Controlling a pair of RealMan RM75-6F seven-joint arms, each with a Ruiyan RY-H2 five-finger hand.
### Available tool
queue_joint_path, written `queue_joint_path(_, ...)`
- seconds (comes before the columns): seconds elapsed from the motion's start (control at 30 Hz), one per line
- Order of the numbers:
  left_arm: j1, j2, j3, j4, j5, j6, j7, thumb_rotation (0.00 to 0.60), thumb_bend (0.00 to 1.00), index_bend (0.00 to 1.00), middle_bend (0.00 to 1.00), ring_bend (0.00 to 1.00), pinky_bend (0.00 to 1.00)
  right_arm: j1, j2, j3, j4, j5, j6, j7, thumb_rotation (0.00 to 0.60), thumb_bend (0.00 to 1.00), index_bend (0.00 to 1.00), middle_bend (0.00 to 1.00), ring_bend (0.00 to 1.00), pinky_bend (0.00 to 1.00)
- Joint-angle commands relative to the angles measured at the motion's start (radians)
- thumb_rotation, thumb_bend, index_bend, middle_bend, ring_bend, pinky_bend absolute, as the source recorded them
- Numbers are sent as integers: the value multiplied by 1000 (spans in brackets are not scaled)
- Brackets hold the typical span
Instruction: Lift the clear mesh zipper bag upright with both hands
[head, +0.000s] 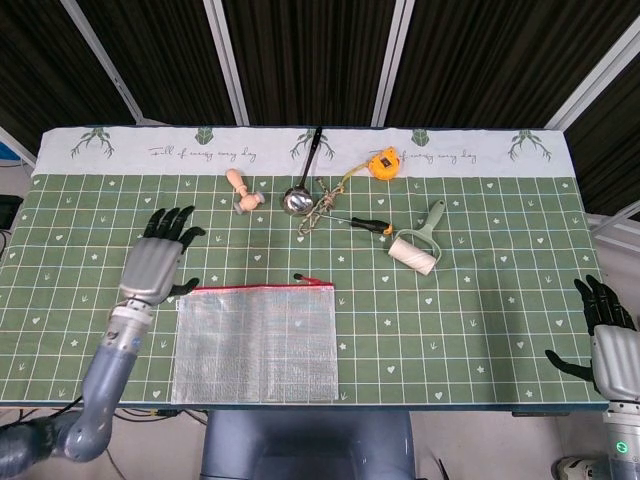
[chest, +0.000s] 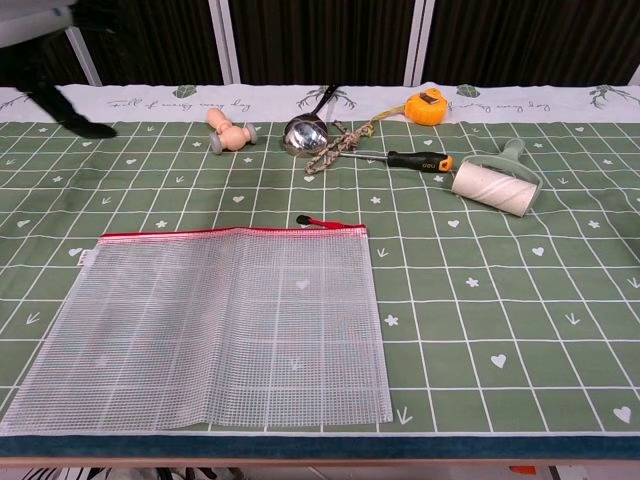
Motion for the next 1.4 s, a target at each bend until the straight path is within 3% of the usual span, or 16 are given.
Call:
queue_joint_path(0.03, -127, -103, -53, 84, -109, -54, 110, 600, 195, 311, 69, 0, 0, 0, 2, 2, -3, 5, -5, 5, 600, 155, 0, 0, 0, 190)
queue_joint_path(0.27, -337, -298, -75, 278, -287, -91, 245, 600, 239, 381, 89, 0, 0, 1, 6, 4, -11, 20, -17, 19, 600, 157, 0, 0, 0, 190)
queue_joint_path(0.53, -445, -417, -55, 431, -368, -93, 294, 600, 257, 408, 98, 0, 0, 0, 12, 5, -17, 26, -23, 32, 600, 158, 0, 0, 0, 190)
queue_joint_path(0.97, -537, -564, -26, 666, -435, -152, 295, 600, 262, 455, 110, 0, 0, 1, 17, 12, -22, 46, -35, 49, 600, 159, 0, 0, 0, 190)
queue_joint_path(1.4, -578, -644, -17, 794, -450, -206, 290, 600, 301, 481, 114, 0, 0, -1, 19, 17, -26, 58, -35, 56, 600, 159, 0, 0, 0, 190)
